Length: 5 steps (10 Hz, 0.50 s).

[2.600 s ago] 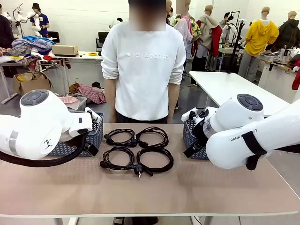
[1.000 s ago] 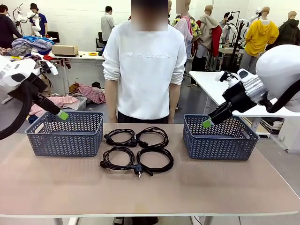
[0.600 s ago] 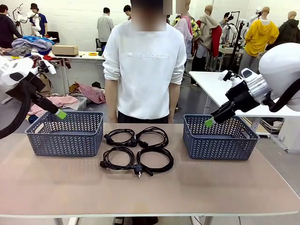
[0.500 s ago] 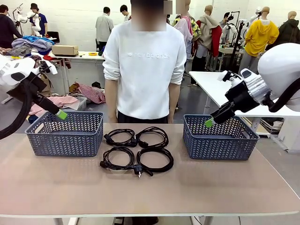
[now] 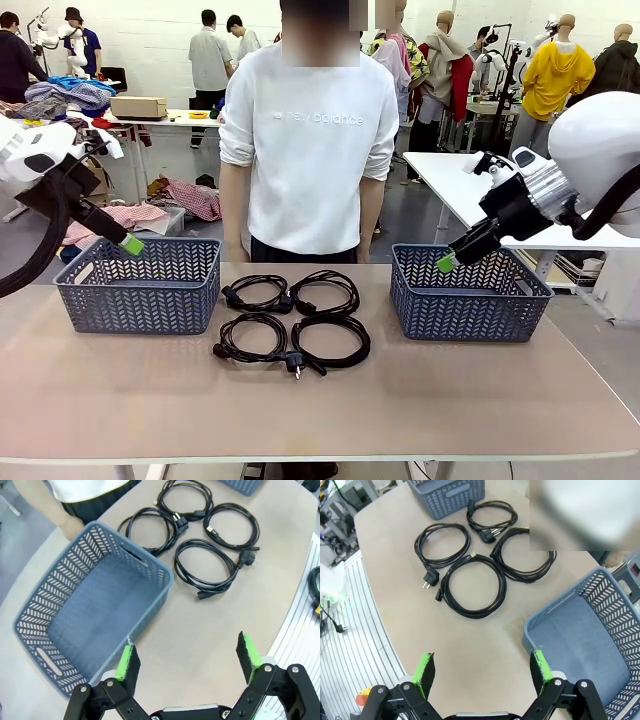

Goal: Organize the cables according to human instructions.
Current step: Pick up a bundle of cables and place it in the basket indicated by the human.

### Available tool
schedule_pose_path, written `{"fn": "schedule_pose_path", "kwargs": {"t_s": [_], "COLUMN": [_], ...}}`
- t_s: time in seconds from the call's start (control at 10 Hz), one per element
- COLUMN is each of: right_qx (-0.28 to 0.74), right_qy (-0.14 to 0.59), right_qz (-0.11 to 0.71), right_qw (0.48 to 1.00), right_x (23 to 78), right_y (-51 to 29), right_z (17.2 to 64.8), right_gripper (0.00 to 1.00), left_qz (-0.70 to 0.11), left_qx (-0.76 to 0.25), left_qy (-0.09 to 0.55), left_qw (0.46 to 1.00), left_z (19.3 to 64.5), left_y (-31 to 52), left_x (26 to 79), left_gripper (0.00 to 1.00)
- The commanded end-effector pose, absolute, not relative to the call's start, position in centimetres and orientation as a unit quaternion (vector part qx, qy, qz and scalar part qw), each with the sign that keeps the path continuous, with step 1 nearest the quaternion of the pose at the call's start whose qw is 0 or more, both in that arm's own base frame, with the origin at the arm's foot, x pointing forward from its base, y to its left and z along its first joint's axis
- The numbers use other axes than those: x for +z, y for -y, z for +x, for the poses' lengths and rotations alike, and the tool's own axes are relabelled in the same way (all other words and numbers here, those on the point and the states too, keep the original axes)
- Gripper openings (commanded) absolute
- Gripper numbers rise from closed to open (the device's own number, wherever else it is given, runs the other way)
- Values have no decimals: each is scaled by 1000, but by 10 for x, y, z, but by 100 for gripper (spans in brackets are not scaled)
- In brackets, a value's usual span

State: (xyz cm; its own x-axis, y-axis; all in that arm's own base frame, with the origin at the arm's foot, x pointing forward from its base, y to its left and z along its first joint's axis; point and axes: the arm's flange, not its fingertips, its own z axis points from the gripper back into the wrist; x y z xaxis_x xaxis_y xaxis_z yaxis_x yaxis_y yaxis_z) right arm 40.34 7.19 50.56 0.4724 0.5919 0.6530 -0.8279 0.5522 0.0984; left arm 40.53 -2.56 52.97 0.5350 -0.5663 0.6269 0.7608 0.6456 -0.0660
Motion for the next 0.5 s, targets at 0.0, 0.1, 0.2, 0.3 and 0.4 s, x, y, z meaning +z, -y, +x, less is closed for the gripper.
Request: {"fn": "schedule_pose_path", "kwargs": {"t_s": [0.0, 0.1, 0.2, 0.3, 0.4], "right_qx": [430, 430, 430, 430, 430], "right_qy": [293, 293, 293, 293, 293], "right_qz": [215, 215, 215, 215, 215], "right_qw": [826, 826, 826, 826, 826], "right_x": [506, 506, 506, 506, 506], "right_y": [-71, -71, -71, -71, -71], "right_z": [405, 405, 405, 405, 405], "right_gripper": [100, 100, 100, 100, 100], "left_qz": [-178, -178, -178, -178, -178], "left_qx": [-389, -389, -389, -389, -389], "left_qy": [292, 292, 292, 292, 292], "left_qw": [856, 856, 856, 856, 856], "left_z": [405, 405, 405, 405, 405], "left_y": [24, 24, 24, 24, 24], "left_x": [527, 527, 527, 527, 527], "left_gripper": [100, 100, 100, 100, 100]}}
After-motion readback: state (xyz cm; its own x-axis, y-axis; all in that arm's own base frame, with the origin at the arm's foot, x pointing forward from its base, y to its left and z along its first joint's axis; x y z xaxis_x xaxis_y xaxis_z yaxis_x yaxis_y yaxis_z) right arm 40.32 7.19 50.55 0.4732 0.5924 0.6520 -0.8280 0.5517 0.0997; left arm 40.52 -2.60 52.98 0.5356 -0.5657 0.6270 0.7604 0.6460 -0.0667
